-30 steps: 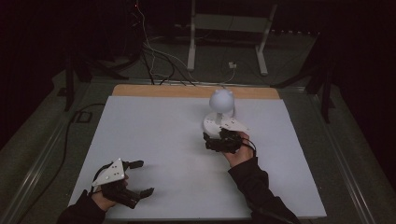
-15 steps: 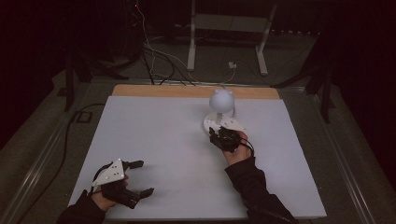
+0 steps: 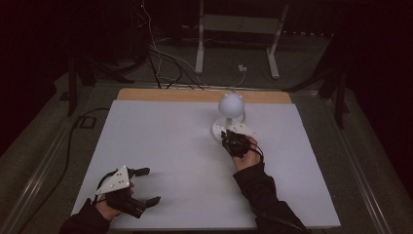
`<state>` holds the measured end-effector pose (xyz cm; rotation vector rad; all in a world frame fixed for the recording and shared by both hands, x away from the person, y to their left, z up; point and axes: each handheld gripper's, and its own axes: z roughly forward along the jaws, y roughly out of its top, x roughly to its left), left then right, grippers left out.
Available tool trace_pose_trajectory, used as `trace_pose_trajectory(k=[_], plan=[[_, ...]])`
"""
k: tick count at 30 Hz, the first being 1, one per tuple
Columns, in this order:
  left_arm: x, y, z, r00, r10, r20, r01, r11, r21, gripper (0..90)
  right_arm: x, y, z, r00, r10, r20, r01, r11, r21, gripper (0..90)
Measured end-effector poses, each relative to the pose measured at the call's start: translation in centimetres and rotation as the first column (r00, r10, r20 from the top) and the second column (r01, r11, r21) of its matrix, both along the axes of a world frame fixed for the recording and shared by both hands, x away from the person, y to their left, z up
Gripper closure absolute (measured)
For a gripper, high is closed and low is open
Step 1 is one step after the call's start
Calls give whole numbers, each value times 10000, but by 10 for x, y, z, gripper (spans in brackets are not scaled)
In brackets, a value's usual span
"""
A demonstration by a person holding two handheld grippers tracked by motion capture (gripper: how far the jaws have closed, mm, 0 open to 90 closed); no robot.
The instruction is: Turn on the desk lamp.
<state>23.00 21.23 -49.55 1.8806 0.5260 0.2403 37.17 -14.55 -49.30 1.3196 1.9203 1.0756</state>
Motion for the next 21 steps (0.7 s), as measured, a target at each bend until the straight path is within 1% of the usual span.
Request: trace_pose_trajectory(k=[7,12,21], plan=[[0,0,0,10000,38,17,-38,10000,-20,3,3,2,0,9997,-248,32,248,9997,-57,897],[0,0,0,10000,25,26,-25,10000,-27,3,5,1,-2,9990,-453,-11,453,9990,-55,900],[0,0,0,10000,19,16,-19,10000,-23,3,10,3,-6,9992,-372,-122,370,9992,-170,900]])
